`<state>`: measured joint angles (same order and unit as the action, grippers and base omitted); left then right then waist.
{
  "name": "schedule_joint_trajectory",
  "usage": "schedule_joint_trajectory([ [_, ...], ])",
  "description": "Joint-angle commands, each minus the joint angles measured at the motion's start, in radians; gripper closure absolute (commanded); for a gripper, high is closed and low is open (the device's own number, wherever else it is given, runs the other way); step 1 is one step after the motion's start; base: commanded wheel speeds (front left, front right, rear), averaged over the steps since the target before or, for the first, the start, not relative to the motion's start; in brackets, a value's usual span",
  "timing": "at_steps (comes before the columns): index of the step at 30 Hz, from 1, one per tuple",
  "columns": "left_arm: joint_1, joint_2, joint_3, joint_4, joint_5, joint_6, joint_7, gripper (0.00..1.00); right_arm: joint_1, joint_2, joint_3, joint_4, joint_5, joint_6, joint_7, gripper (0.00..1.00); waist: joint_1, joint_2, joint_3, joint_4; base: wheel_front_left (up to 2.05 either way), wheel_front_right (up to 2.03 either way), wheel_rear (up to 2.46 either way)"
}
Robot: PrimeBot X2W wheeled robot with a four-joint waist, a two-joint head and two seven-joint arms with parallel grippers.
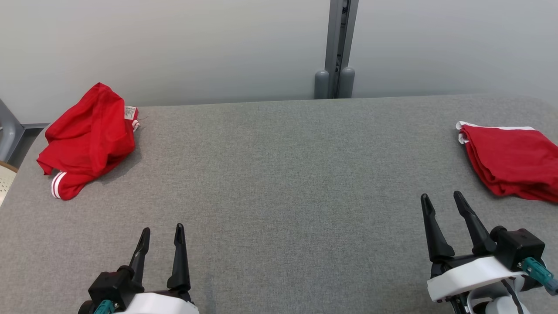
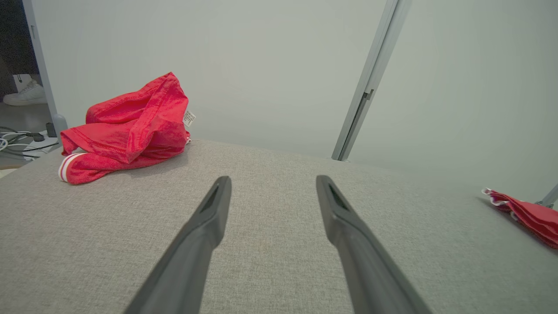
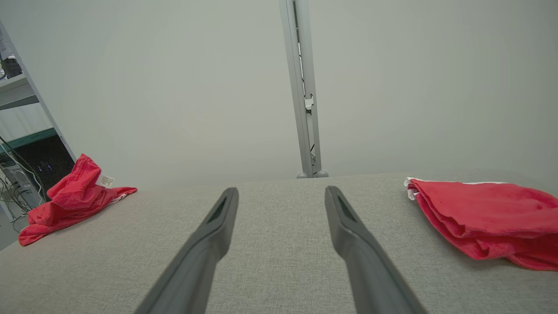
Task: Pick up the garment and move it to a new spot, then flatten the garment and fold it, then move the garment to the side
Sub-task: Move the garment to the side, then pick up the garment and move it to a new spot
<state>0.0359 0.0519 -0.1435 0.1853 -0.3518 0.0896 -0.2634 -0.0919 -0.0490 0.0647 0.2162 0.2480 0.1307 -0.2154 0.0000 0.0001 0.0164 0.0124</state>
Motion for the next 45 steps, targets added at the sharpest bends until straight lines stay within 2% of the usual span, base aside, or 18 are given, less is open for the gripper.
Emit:
schedule_joint_trajectory([
  [1,0.001,0.003,0.002,-0.001,0.007,0.007,-0.002,0.00,0.009,-0.004,-0.005,-0.004,0.006,0.000,0.000,0.00,0.0000,-0.0001,-0.001,0.002,0.00,0.00,0.00],
  [30,0.006,0.001,-0.009,0.006,0.019,0.002,-0.002,0.00,0.024,-0.003,0.007,0.024,0.007,0.000,0.012,0.00,0.0000,-0.0001,-0.020,0.040,0.00,0.00,0.00],
  [37,0.003,0.001,-0.010,0.000,0.020,0.004,-0.001,0.00,0.037,-0.003,0.015,0.012,0.004,0.000,0.018,0.00,0.0000,-0.0001,-0.033,0.147,0.00,0.00,0.00],
  [45,0.012,0.006,-0.008,-0.009,0.029,0.002,-0.001,0.00,0.048,-0.004,0.021,0.003,0.008,0.000,0.019,0.00,0.0000,-0.0001,-0.038,0.356,0.00,0.00,0.00],
])
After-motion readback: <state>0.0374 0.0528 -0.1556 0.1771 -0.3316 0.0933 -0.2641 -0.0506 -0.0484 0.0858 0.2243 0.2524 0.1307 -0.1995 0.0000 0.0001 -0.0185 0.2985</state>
